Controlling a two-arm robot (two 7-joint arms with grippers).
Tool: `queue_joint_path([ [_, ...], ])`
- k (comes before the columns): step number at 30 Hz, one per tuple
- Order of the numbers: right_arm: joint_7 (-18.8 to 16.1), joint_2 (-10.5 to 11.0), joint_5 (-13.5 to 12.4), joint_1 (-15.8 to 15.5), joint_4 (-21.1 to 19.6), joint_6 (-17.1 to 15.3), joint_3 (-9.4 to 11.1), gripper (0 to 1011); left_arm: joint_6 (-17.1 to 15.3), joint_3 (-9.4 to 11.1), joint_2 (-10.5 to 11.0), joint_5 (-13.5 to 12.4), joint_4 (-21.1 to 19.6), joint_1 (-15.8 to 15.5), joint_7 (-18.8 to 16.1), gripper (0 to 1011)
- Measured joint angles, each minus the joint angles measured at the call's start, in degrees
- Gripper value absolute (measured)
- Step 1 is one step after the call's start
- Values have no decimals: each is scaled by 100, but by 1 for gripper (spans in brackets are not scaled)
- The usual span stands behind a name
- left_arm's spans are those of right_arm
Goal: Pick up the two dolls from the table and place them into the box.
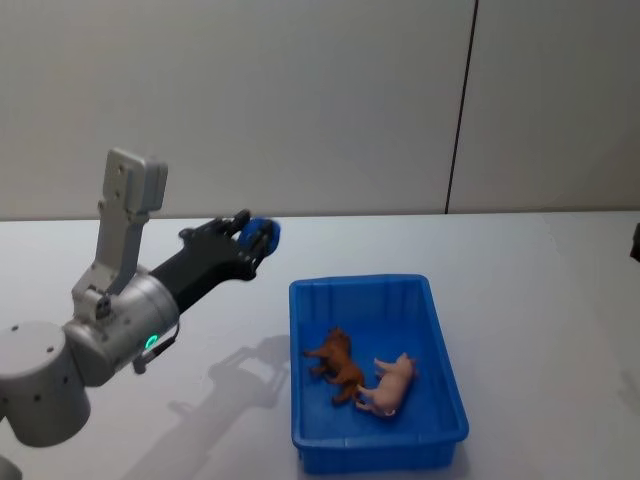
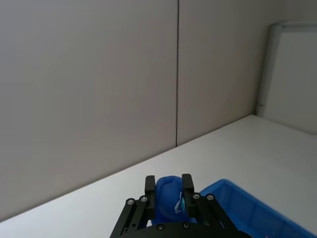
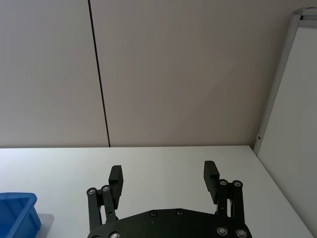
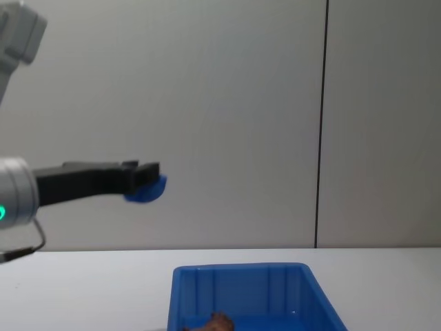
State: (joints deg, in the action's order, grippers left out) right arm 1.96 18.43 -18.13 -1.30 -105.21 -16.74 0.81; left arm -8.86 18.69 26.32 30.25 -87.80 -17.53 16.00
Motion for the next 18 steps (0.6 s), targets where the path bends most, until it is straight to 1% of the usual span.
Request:
queue_joint_path([
  [8,0,0,0,0,0,0,0,1001,-40,43,-203,198,171,-276,533,291],
  [9,0,0,0,0,0,0,0,1001,-69,59,-246,226,230,-333,655,278],
  [16,0,0,0,0,0,0,0,1001,-236,130,-399,315,506,-542,1133,242],
  [18,0,0,0,0,0,0,0,1001,-320,166,-464,335,650,-636,1338,233],
])
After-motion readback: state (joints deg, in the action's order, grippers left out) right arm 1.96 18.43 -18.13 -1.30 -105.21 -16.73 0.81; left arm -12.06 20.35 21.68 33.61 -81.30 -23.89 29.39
